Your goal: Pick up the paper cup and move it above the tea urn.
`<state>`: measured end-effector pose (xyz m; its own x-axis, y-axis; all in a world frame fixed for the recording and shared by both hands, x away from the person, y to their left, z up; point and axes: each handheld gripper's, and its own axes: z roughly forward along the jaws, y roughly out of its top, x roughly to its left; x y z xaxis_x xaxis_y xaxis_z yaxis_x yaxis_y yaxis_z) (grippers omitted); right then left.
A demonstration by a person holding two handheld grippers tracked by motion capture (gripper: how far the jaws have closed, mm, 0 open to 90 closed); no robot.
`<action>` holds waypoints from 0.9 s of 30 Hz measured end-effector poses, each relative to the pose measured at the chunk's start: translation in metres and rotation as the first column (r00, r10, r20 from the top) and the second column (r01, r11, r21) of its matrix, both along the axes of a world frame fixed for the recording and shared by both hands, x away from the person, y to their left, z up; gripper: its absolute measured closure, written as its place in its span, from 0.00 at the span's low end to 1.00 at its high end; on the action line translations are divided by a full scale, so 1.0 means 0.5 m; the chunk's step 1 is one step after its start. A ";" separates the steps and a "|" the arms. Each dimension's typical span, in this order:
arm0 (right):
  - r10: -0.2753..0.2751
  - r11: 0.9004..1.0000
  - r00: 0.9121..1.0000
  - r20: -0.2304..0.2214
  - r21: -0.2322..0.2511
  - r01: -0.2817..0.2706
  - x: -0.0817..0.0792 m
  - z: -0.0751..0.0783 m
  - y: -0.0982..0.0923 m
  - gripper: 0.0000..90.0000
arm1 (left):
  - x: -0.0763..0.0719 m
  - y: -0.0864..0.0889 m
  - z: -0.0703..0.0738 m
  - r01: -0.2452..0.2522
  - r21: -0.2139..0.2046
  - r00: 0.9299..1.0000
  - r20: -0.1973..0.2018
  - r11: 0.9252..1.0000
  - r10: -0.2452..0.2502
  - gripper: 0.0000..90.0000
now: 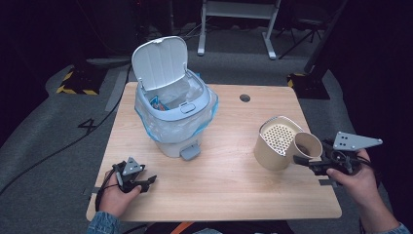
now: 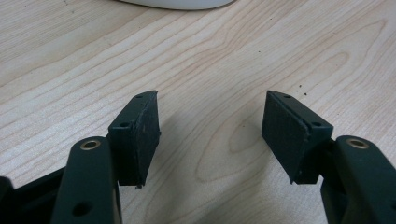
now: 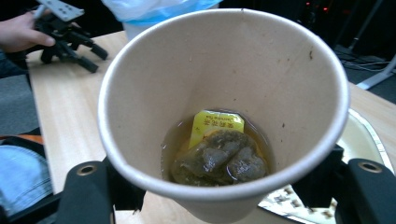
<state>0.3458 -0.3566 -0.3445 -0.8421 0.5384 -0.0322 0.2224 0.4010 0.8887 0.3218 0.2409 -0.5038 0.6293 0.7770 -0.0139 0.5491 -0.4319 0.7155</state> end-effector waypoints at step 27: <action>-0.143 0.986 0.989 0.030 -0.086 0.145 0.138 0.034 -0.036 0.36 | 0.009 -0.002 0.000 0.003 0.002 1.000 0.000 1.000 -0.003 0.41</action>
